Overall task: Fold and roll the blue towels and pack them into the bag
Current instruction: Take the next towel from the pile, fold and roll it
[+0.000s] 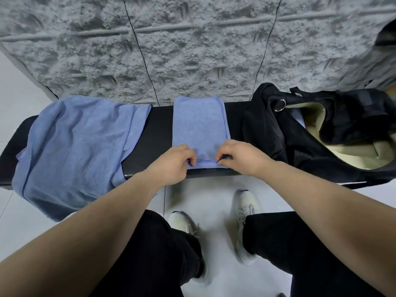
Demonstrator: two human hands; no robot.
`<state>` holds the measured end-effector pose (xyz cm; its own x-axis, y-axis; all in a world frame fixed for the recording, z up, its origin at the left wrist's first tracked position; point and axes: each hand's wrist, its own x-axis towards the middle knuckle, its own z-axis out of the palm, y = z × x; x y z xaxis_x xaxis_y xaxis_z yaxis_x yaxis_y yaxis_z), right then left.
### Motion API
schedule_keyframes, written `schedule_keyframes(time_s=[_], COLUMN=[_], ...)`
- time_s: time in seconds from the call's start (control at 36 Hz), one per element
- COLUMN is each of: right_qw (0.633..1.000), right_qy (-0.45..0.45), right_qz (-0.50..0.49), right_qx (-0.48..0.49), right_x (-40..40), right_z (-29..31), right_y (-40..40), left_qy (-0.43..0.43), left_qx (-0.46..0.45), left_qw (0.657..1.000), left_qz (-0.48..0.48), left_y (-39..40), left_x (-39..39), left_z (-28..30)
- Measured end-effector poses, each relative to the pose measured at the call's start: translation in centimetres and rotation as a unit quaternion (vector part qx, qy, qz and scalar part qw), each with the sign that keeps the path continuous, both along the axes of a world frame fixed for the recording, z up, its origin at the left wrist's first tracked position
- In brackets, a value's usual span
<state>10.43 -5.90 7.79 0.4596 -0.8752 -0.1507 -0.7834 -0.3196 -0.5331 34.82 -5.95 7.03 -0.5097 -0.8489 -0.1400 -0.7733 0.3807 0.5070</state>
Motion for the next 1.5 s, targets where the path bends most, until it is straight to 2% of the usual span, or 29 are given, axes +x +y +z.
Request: schedule_keyframes(time_s=[0.08,0.19,0.31,0.5,0.64,0.86,1.08,1.25,1.39,1.5], right_qw=[0.996,0.969,0.952,0.962,0.957,0.961,0.937,0.919,0.927,0.951], right_qy=[0.037,0.105,0.18,0.178,0.169,0.115,0.168,0.21,0.22,0.179], right_qz=[0.015,0.05,0.063,0.039,0.054,0.057,0.076,0.045,0.028,0.004], right_qx=[-0.077,-0.216,-0.24,-0.203,-0.228,-0.245,-0.296,-0.33,-0.301,-0.251], right_x=[0.2,0.9,2.3,3.0,2.6,1.7,1.6,2.0,2.1,2.3], right_z=[-0.4,-0.5,-0.6,-0.7,-1.4,-2.7,-2.6,-2.5,-2.1,-2.2], right_y=[-0.1,0.2,0.9,1.8,1.4,1.5,1.4,1.7,1.6,1.4], left_qy=[-0.003,-0.015,-0.036,-0.062,-0.139,-0.161,-0.134,-0.113,-0.125,-0.131], left_qx=[-0.006,-0.009,-0.013,-0.071,-0.129,-0.068,-0.053,-0.087,-0.097,-0.095], left_qw=[1.0,0.999,0.999,0.995,0.981,0.983,0.988,0.989,0.987,0.986], left_qz=[0.013,0.028,0.038,0.039,0.044,0.058,0.062,0.047,0.039,0.045], left_y=[0.0,0.2,0.2,0.1,0.1,0.3,0.4,0.9,0.9,0.9], left_x=[-0.1,-0.6,-1.0,-1.0,-1.4,-2.4,-1.7,-1.6,-1.5,-1.7], left_z=[0.1,0.3,0.6,0.2,0.5,0.7,0.5,0.6,0.5,0.7])
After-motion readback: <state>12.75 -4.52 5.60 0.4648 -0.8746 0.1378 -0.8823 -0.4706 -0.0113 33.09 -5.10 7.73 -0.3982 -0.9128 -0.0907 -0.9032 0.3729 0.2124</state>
